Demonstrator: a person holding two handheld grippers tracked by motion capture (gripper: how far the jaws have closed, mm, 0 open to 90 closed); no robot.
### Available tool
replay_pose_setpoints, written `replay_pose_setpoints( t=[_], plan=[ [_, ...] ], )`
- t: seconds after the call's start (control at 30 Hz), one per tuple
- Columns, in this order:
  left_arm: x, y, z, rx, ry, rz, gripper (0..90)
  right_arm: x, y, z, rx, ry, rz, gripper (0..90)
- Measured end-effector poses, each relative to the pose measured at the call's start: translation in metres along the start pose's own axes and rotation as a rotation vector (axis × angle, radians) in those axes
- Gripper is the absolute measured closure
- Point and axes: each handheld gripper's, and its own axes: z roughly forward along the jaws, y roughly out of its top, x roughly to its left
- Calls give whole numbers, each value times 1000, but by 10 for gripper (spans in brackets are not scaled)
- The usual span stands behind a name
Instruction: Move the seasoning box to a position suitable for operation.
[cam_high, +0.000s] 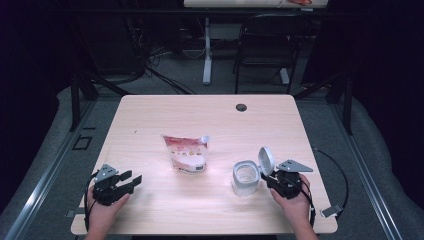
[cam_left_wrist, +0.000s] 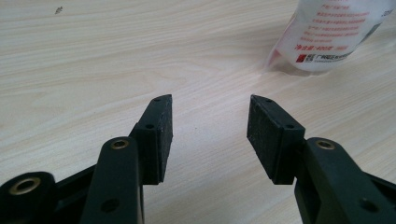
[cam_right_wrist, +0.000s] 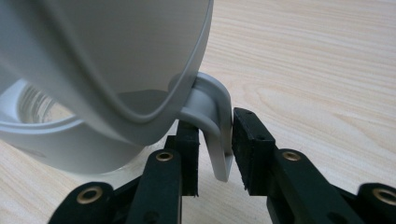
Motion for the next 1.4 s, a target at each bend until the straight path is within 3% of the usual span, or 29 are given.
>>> replay_pose_setpoints(
  t=[0.17, 0.53, 0.77, 0.87, 1.0, 1.4],
  plan=[
    [-1, 0, 1, -8, 3, 0, 510, -4, 3, 2, -14, 25, 14, 775],
    [-1, 0, 1, -8, 4, -1, 510, -2, 9, 12, -14, 32, -36, 778],
    [1, -1, 0, -13, 5, -5, 510, -1, 8, 8, -29, 18, -11, 708],
    [2, -1, -1, -16, 8, -8, 510, -1, 6, 4, -7, 17, 10, 716],
    [1, 0, -2, -16, 6, -4, 510, 0, 3, 1, 3, 17, 33, 799],
    [1, 0, 0, -10, 1, -2, 510, -1, 9, 7, -8, 9, 51, 814]
  ],
)
